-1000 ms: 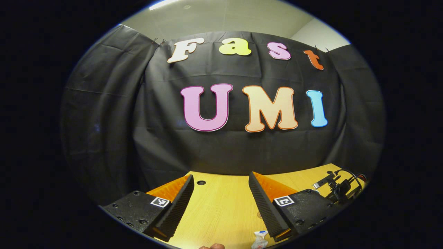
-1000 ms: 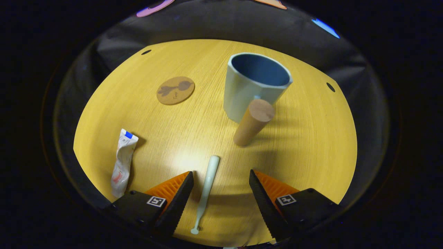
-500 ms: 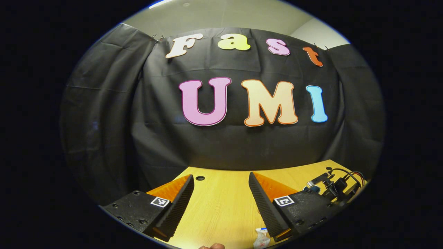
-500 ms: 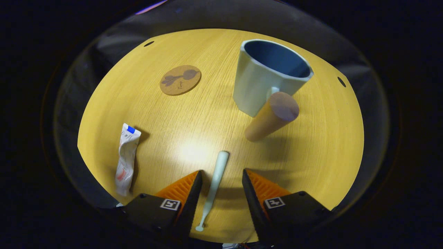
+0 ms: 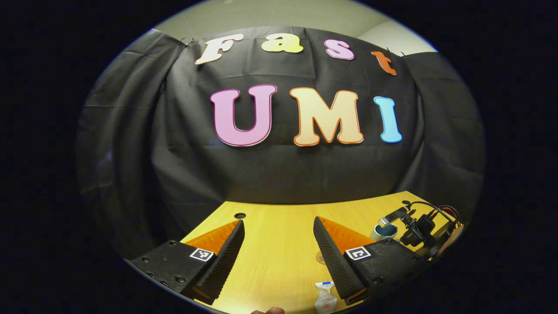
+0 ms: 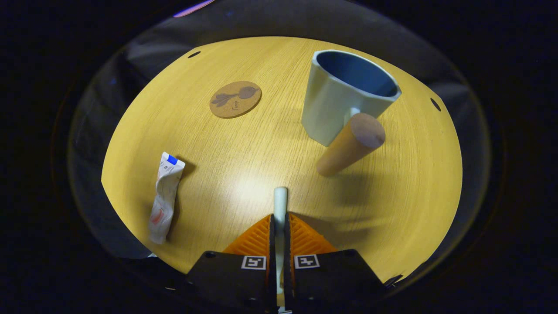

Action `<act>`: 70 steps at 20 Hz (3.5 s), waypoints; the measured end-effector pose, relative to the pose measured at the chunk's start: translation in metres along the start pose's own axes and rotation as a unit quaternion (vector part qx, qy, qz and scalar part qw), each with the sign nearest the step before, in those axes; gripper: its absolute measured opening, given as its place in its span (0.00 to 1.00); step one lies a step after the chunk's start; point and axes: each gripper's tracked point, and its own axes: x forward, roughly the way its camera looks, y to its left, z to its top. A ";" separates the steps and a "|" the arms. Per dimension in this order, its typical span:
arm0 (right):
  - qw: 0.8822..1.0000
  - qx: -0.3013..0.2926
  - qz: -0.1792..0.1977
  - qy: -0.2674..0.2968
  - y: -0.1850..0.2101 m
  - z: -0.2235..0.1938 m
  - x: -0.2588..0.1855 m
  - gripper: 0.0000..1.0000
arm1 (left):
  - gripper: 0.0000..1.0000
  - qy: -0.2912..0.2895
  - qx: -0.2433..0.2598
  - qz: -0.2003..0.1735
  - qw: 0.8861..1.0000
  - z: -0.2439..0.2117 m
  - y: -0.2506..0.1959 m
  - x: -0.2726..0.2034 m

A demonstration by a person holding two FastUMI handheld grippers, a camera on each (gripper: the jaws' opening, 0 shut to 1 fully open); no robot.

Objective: Put the toothbrush and toothpaste on the desktop into the cup, then pick up the cup and place it on the coaster on the desktop.

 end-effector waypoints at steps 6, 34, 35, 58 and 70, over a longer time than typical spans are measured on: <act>1.000 0.004 0.005 -0.016 0.000 0.000 0.000 0.09 | 0.94 0.068 0.000 -0.042 0.997 -0.050 -0.030 0.005; 0.998 -0.002 0.033 -0.045 -0.001 0.002 -0.001 0.09 | 0.94 0.403 0.017 -0.077 0.912 -0.251 -0.077 -0.013; 0.998 -0.002 0.033 -0.045 -0.001 0.002 -0.002 0.09 | 0.94 0.410 0.017 -0.076 0.909 -0.251 -0.077 -0.013; 0.995 0.006 0.028 -0.094 0.000 0.008 -0.008 0.09 | 0.02 0.392 -0.007 -0.107 0.914 -0.243 -0.095 -0.012; 0.982 0.050 0.048 -0.174 -0.018 0.029 -0.052 0.09 | 0.01 0.275 -0.031 -0.117 0.954 -0.143 -0.089 -0.008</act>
